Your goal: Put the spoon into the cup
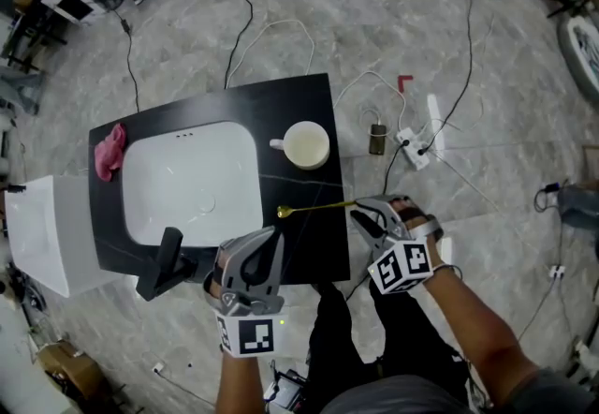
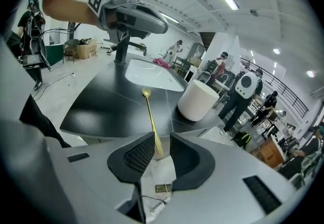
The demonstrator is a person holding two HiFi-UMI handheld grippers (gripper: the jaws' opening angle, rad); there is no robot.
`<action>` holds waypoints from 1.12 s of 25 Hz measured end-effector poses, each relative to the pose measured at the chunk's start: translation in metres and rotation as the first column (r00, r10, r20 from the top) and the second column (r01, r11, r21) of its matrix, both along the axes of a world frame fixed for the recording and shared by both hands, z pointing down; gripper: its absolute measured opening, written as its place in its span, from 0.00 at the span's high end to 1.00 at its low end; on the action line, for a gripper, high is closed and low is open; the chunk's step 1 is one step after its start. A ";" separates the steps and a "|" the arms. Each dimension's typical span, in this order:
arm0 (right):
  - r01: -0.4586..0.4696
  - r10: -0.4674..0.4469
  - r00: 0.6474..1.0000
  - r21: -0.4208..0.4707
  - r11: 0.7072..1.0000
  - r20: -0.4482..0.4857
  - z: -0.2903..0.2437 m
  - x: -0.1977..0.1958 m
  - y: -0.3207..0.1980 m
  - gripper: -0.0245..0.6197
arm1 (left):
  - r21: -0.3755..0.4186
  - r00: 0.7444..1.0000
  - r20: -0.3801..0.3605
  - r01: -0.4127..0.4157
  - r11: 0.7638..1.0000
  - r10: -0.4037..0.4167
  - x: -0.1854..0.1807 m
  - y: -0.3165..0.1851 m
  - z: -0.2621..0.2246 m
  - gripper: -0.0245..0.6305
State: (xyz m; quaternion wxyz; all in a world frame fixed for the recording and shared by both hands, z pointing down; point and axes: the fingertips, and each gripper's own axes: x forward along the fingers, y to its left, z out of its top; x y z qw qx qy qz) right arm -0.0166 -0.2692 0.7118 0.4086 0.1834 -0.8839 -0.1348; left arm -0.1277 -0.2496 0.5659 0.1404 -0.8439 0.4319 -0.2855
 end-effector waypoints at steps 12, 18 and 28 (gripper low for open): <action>0.065 -0.065 0.996 0.009 0.998 -0.067 0.032 -0.001 -0.005 0.77 | -0.029 1.000 -0.017 0.011 1.000 -0.012 -0.001 -0.005 0.020 0.96; 0.080 -0.079 0.994 0.009 0.997 -0.072 0.038 -0.002 -0.004 0.78 | -0.035 1.000 -0.017 0.010 0.999 -0.011 0.001 -0.007 0.024 0.96; 0.110 -0.102 0.990 0.070 0.991 -0.100 0.032 -0.005 -0.006 0.88 | -0.030 1.000 -0.019 0.019 0.999 -0.020 -0.003 -0.004 0.018 0.96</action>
